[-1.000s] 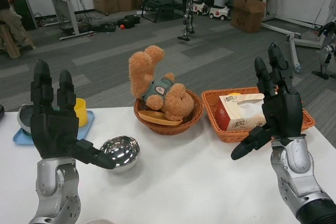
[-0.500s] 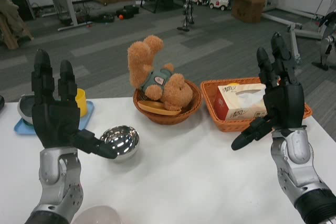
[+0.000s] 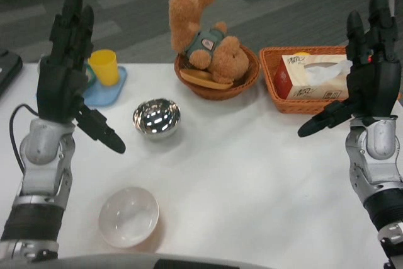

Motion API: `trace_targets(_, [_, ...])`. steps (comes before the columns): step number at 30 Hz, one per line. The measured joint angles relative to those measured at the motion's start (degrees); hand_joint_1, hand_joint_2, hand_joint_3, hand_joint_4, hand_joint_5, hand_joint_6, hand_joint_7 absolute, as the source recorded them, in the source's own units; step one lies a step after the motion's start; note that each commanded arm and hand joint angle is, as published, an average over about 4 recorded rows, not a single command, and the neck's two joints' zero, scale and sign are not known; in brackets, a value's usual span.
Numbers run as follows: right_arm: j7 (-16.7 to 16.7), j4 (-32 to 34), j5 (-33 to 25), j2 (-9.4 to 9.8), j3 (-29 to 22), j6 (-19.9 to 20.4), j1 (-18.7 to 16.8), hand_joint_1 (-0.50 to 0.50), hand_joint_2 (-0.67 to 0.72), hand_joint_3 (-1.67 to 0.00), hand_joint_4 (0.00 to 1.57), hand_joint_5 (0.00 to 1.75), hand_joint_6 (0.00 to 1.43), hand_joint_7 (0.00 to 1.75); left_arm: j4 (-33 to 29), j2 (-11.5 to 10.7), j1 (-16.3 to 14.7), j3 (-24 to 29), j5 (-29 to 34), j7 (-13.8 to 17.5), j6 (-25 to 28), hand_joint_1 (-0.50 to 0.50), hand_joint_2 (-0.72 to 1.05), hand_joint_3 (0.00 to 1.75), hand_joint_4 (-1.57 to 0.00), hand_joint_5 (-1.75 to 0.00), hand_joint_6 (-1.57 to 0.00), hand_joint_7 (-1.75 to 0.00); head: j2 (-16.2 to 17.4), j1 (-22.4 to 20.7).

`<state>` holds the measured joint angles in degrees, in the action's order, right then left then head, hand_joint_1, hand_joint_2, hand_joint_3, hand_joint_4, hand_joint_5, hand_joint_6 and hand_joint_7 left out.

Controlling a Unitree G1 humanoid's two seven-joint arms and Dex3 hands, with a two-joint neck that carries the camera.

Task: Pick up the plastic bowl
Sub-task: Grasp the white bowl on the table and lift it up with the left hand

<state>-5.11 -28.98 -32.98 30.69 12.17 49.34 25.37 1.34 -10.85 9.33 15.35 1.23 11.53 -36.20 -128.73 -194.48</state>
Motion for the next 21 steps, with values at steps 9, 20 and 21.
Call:
trace_targets(9, [-0.03, -3.31, -0.95, 1.08, 2.2, 0.13, 0.14, -0.46, 0.72, 0.0, 0.0, 0.0, 0.0, 0.0, -9.82, -5.46, -11.0, 2.45, -17.94, 6.64, 5.6, -0.48, -0.55, 0.0, 0.0, 0.0, 0.0, 0.0, 4.81, -5.76])
trace_targets(20, [-0.06, -7.08, -2.72, 2.26, 4.68, 0.2, 1.08, -0.46, 0.72, 0.0, 0.0, 0.0, 0.0, 0.0, -13.19, -14.57, -21.8, 1.76, -25.51, 9.68, 2.87, -0.46, -0.28, 0.0, 0.0, 0.0, 0.0, 0.0, 8.0, -8.89])
trace_targets(21, [-0.08, -7.34, -2.96, 2.43, 4.96, 0.23, 1.21, -0.46, 0.72, 0.0, 0.0, 0.0, 0.0, 0.0, -12.93, -14.67, -22.13, 1.54, -25.74, 9.74, 2.08, -0.46, -0.19, 0.0, 0.0, 0.0, 0.0, 0.0, 8.14, -8.99])
